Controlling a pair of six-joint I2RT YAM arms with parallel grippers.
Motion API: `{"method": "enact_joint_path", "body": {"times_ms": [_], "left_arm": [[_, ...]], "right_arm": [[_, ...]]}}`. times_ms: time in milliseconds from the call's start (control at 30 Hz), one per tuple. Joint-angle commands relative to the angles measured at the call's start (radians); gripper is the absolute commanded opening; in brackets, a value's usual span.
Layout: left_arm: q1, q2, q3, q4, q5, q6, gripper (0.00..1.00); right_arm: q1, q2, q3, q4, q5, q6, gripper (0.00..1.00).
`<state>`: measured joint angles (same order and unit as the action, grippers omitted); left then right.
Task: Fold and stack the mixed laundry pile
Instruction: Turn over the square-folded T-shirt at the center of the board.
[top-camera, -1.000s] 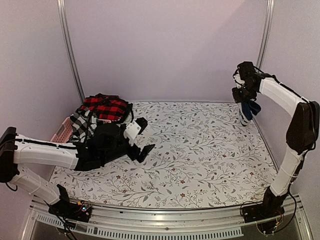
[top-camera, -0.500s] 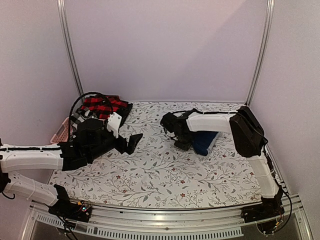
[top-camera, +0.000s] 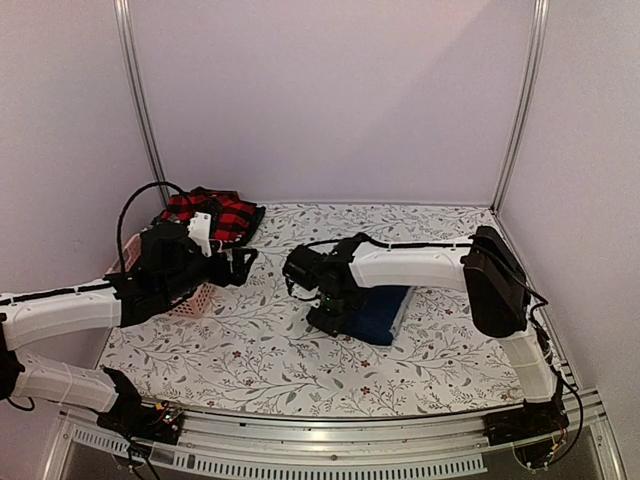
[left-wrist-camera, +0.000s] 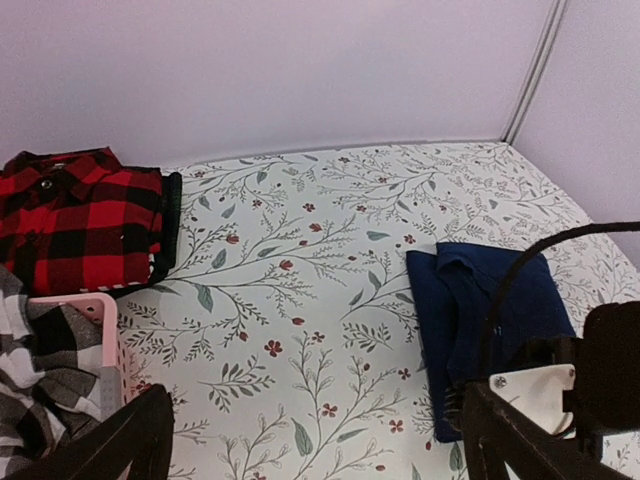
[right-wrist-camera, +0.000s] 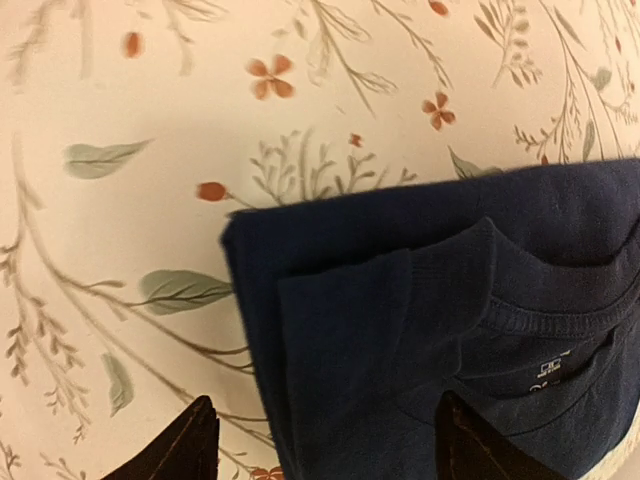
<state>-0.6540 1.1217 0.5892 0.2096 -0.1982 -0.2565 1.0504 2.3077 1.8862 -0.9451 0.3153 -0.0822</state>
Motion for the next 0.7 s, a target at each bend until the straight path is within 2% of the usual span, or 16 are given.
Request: {"method": "enact_joint_path", "body": {"times_ms": [0, 100, 233, 400, 533, 667], "left_arm": [[0.059, 0.010, -0.004, -0.027, 0.111, -0.079, 1.00], [0.048, 0.069, 0.025, -0.030, 0.213, -0.068, 0.98], [-0.020, 0.216, 0.094, -0.038, 0.300, -0.057, 0.87], [-0.156, 0.445, 0.233, -0.035, 0.341, -0.041, 0.70], [-0.228, 0.652, 0.390, -0.065, 0.355, -0.042, 0.59], [-0.246, 0.772, 0.479, -0.079, 0.376, -0.048, 0.53]], "right_arm": [[-0.062, -0.261, -0.134, 0.219, -0.309, 0.040, 0.79], [-0.196, -0.424, -0.271, 0.390, -0.532, 0.058, 0.81], [-0.386, -0.535, -0.404, 0.487, -0.596, 0.077, 0.79], [-0.556, -0.479, -0.489, 0.534, -0.582, 0.127, 0.70], [-0.598, -0.386, -0.529, 0.585, -0.590, 0.117, 0.66], [-0.607, -0.294, -0.553, 0.591, -0.609, 0.108, 0.65]]}}
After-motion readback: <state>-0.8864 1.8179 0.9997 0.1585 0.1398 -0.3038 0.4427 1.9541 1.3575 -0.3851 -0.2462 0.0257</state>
